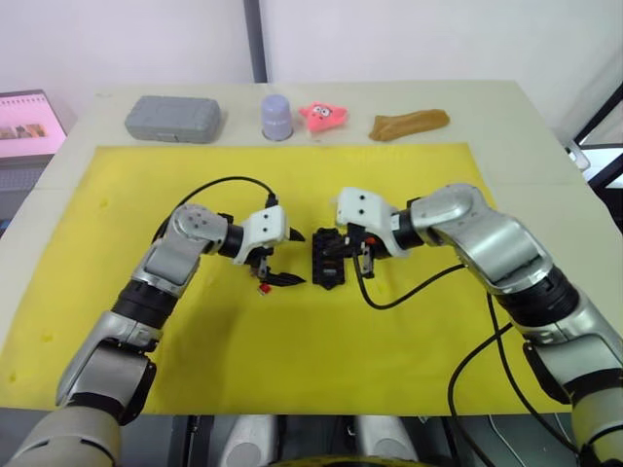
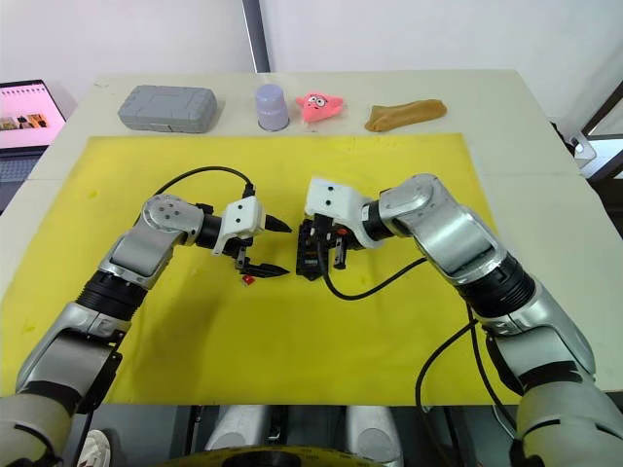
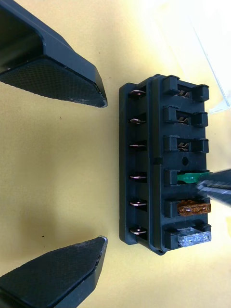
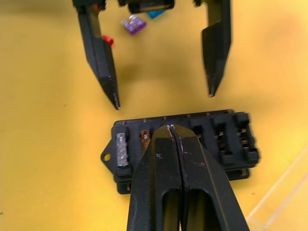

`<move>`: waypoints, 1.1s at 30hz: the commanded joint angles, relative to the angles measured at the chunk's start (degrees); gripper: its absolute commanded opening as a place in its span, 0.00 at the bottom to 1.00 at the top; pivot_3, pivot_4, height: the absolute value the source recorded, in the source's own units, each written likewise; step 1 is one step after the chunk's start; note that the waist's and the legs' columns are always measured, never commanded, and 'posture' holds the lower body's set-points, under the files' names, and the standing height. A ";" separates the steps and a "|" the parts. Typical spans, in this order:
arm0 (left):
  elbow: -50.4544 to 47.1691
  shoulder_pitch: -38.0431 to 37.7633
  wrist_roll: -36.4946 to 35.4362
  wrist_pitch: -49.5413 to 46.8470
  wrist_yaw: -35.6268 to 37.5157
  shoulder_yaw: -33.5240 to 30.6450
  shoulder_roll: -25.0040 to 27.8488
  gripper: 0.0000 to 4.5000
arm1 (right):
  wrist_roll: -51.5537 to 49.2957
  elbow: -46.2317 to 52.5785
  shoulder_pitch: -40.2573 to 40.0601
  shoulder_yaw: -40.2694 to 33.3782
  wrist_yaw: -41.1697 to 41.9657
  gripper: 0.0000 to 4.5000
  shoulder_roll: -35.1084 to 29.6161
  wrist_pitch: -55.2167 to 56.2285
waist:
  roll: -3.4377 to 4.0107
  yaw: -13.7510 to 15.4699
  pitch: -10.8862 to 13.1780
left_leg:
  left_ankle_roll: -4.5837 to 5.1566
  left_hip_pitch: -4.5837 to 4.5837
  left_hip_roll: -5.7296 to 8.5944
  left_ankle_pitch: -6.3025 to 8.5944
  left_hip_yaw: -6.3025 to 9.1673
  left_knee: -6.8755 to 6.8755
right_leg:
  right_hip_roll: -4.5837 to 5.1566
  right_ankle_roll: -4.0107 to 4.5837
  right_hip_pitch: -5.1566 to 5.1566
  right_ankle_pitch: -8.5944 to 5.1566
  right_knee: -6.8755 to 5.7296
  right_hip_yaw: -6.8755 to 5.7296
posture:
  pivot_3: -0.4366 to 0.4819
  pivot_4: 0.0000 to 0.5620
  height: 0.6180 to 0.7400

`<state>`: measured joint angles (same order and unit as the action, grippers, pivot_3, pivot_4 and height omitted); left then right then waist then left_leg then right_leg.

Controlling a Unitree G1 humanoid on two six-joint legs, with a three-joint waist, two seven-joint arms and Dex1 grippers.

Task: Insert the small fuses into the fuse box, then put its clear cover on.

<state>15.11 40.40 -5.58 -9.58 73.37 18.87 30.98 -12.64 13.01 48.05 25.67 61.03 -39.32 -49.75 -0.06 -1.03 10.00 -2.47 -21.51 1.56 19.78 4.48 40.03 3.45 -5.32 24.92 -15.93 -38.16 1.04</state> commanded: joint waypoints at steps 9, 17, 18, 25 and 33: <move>-1.87 0.80 -0.43 0.40 0.20 -1.31 0.40 1.00 | -0.75 -1.00 -0.24 -1.83 -0.05 0.00 0.55 0.11 | 0.00 -0.01 0.00 | 0.00 0.00 0.00 0.00 0.00 0.00 | 0.00 0.00 0.00 0.00 0.00 0.00 | 0.48 0.27 1.00; -1.99 0.80 -0.42 0.35 0.18 -1.29 0.36 1.00 | 0.10 -1.23 -2.43 -0.50 0.01 0.00 0.31 0.95 | 0.00 0.00 0.00 | 0.00 0.01 0.00 0.00 0.00 0.00 | 0.00 0.00 -0.01 0.00 0.00 0.00 | 0.48 0.27 1.00; -2.00 0.80 -0.41 0.35 0.16 -1.28 0.35 1.00 | 0.44 -1.32 -2.72 -0.20 -0.05 0.00 0.22 1.29 | 0.00 0.01 0.00 | 0.00 0.01 0.00 0.00 0.00 0.00 | 0.00 0.00 -0.01 0.00 0.00 0.00 | 0.48 0.27 1.00; -2.00 0.91 -0.38 0.30 0.14 -1.16 0.18 1.00 | 3.43 -1.29 -4.67 1.79 0.12 0.00 -0.69 4.35 | 0.00 -0.01 -0.01 | 0.00 0.06 0.00 0.00 0.00 0.00 | 0.00 0.00 -0.06 0.00 0.00 0.00 | 0.48 0.27 1.00; -3.12 1.14 -2.63 -1.33 0.71 -2.66 0.15 1.00 | -2.07 0.80 -0.67 -5.23 0.58 0.00 1.54 -0.33 | -0.01 0.00 -0.01 | 0.00 0.05 0.00 0.00 0.00 0.00 | 0.00 0.00 -0.06 0.00 0.00 0.00 | 0.48 0.27 1.00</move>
<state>14.78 40.41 -5.95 -10.01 73.61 18.67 30.98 -12.49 12.07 45.29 23.62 61.35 -38.67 -48.81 -0.06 -1.03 10.00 -2.47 -21.47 1.55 19.78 4.48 40.04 3.45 -5.32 24.87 -15.93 -38.16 1.04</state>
